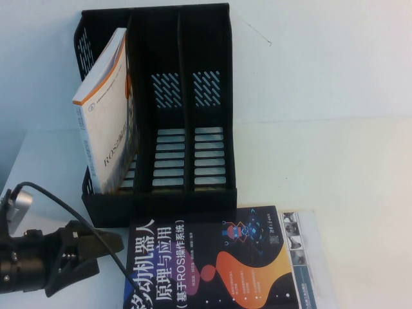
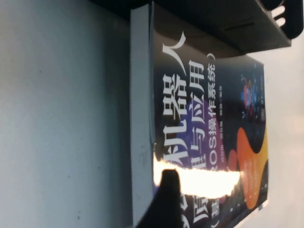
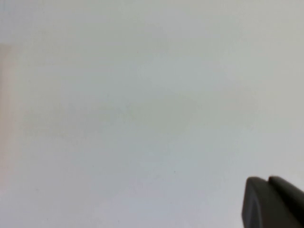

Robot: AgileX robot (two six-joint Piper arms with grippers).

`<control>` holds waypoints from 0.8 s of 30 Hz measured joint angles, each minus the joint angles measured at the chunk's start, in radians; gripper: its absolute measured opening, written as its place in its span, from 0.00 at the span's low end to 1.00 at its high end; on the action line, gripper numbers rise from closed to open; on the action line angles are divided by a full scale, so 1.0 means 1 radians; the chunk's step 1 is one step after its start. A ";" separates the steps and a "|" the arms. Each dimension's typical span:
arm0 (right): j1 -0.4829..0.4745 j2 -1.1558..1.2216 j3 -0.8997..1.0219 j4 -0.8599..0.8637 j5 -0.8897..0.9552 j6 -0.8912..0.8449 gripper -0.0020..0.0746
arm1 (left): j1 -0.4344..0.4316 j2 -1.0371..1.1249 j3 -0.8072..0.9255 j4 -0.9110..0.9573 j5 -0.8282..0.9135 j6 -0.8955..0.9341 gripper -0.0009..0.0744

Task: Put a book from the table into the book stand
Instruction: Pick up the book with your left arm

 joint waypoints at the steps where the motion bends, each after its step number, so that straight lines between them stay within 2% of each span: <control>1: 0.000 -0.002 0.008 0.002 -0.003 0.002 0.03 | -0.013 0.000 0.000 0.000 -0.015 0.002 0.88; 5: 0.000 -0.005 0.021 0.013 -0.034 0.004 0.03 | -0.048 0.009 0.000 -0.005 -0.096 -0.002 0.92; 9: 0.000 -0.005 0.024 0.018 -0.049 0.004 0.03 | -0.049 0.055 -0.014 -0.026 -0.115 -0.016 0.90; 15: 0.000 -0.005 0.024 0.018 -0.054 0.004 0.03 | -0.049 0.204 -0.091 -0.034 -0.027 -0.030 0.86; 24: 0.000 -0.005 0.024 0.027 -0.056 0.004 0.03 | -0.052 0.354 -0.139 -0.035 -0.003 -0.019 0.84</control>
